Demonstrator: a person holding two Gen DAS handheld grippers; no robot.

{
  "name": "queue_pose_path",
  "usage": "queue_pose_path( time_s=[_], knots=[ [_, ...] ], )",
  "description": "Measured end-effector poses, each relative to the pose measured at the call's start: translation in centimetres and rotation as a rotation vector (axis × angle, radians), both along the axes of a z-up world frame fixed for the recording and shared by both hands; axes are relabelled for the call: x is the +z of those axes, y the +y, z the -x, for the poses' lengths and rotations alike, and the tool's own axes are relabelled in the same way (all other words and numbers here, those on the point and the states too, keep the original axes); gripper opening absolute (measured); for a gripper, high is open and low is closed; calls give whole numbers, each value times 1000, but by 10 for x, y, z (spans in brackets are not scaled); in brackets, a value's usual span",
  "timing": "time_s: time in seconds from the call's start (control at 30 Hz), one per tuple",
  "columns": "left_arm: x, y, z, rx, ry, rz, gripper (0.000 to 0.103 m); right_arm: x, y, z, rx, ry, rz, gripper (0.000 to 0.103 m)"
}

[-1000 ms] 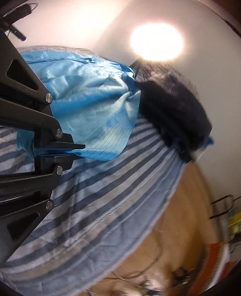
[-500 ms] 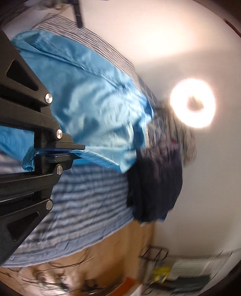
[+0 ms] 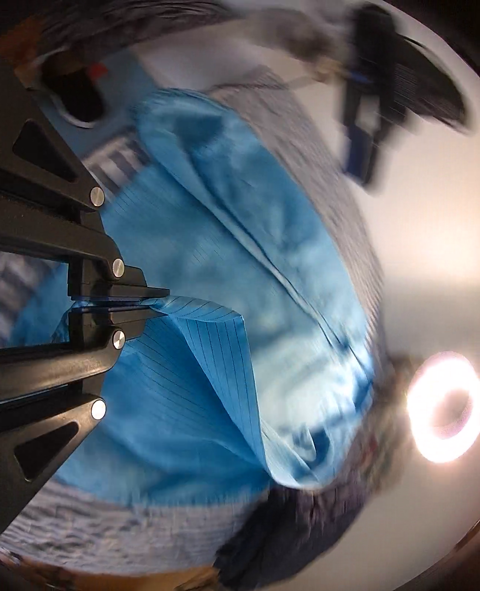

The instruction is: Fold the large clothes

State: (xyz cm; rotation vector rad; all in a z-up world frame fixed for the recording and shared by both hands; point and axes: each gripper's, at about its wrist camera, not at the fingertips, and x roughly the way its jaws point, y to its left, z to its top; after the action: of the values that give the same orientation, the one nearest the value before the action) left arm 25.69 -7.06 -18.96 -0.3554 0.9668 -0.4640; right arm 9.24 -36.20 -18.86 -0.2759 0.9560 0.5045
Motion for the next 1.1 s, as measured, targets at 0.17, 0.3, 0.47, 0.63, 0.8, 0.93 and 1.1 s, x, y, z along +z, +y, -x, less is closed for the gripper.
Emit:
queue_pose_path(
  time_s=[0.17, 0.3, 0.47, 0.63, 0.8, 0.93, 1.1],
  knots=[
    [-7, -4, -3, -5, 23, -7, 43, -32, 16, 16, 114, 100, 49, 0],
    [-22, -21, -4, -52, 79, -6, 43, -28, 0, 20, 90, 119, -11, 1],
    [-39, -47, -1, -113, 134, -18, 43, -1, -38, 19, 22, 122, -222, 32],
    [-53, -81, 14, -206, 175, -39, 43, 16, -94, -8, -156, 99, -398, 50],
    [-67, -106, 29, -273, 213, -73, 43, 19, -144, -39, -350, 86, -450, 51],
    [-73, -114, 39, -302, 242, -67, 43, 17, -166, -70, -441, 111, -528, 51],
    [-71, -129, 61, -366, 233, -63, 49, 21, -180, -121, -485, 123, -544, 61]
  ],
)
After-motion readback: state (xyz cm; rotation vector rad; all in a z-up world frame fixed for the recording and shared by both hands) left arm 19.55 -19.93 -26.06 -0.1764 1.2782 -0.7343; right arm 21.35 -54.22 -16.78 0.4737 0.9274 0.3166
